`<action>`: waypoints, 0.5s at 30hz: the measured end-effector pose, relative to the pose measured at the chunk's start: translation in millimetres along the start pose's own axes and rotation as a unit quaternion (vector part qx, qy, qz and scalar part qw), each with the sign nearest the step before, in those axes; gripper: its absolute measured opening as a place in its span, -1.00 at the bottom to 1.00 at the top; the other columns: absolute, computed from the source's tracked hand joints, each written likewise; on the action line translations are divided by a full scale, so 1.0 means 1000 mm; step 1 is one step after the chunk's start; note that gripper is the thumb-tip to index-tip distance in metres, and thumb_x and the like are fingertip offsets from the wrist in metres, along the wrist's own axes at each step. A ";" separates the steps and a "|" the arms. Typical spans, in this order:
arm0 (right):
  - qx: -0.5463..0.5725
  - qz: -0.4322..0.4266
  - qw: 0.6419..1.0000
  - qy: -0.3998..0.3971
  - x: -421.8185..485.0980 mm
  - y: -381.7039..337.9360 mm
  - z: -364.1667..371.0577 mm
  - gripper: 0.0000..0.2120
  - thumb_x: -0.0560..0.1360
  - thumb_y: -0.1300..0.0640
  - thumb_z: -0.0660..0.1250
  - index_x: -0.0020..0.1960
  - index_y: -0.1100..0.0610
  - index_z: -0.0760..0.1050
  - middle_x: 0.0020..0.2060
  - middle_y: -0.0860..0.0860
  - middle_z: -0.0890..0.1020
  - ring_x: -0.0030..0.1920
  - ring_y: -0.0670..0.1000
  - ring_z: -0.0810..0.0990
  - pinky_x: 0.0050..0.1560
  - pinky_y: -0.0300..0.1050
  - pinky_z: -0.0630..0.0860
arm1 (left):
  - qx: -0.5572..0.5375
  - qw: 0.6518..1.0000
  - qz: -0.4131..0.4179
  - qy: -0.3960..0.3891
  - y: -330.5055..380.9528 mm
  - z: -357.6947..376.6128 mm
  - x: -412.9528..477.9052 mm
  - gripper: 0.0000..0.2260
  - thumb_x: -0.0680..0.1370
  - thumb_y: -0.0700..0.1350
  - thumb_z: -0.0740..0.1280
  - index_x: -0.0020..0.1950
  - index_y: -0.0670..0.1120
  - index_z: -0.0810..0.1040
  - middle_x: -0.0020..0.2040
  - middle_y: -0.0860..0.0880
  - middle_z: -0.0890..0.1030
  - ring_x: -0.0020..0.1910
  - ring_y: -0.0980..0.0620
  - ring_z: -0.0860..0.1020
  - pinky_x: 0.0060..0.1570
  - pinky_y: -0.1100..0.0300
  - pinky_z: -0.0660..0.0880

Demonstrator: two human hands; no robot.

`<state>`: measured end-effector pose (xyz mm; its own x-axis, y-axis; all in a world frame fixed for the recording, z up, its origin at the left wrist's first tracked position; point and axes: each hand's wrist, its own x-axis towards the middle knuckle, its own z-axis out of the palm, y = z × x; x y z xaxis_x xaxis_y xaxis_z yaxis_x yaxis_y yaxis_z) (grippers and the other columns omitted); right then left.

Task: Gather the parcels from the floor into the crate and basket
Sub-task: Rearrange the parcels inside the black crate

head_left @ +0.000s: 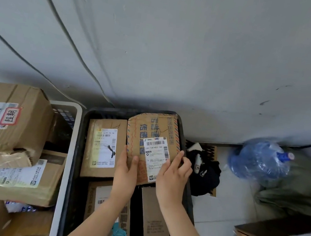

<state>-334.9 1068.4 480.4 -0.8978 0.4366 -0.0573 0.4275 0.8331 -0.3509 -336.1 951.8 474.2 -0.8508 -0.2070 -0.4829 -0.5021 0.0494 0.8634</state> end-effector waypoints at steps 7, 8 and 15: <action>-0.058 -0.083 0.994 0.030 0.013 -0.005 0.001 -0.59 0.55 0.09 0.19 0.35 0.24 0.44 0.22 0.17 0.46 0.13 0.13 0.39 0.14 0.10 0.50 | 0.064 0.997 0.041 -0.004 -0.001 0.006 -0.001 -0.48 0.67 -0.03 0.13 0.60 0.02 0.02 0.55 0.08 0.19 0.51 0.13 0.18 0.49 0.11 0.17; -0.056 -0.090 0.994 0.024 0.013 -0.008 0.004 -0.57 0.58 0.06 0.11 0.37 0.22 0.41 0.30 0.18 0.43 0.16 0.13 0.38 0.18 0.10 0.48 | 0.067 0.997 0.042 -0.009 0.000 0.006 0.001 -0.47 0.67 -0.03 0.12 0.60 0.03 0.00 0.56 0.09 0.15 0.52 0.16 0.14 0.49 0.17 0.13; -0.004 -0.087 0.996 -0.009 0.030 0.001 0.008 -0.52 0.60 0.01 0.14 0.49 0.11 0.30 0.44 0.25 0.30 0.39 0.22 0.25 0.39 0.20 0.34 | 0.038 0.998 0.044 -0.037 -0.005 -0.006 0.006 -0.47 0.64 0.12 0.09 0.58 0.09 0.01 0.50 0.23 0.16 0.44 0.38 0.14 0.42 0.35 0.12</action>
<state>-362.7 1079.8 471.1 -0.9600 0.2796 -0.0124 0.2662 0.8985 -0.3491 -337.7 944.3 467.8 -0.8995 -0.1252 -0.4185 -0.4335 0.1376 0.8906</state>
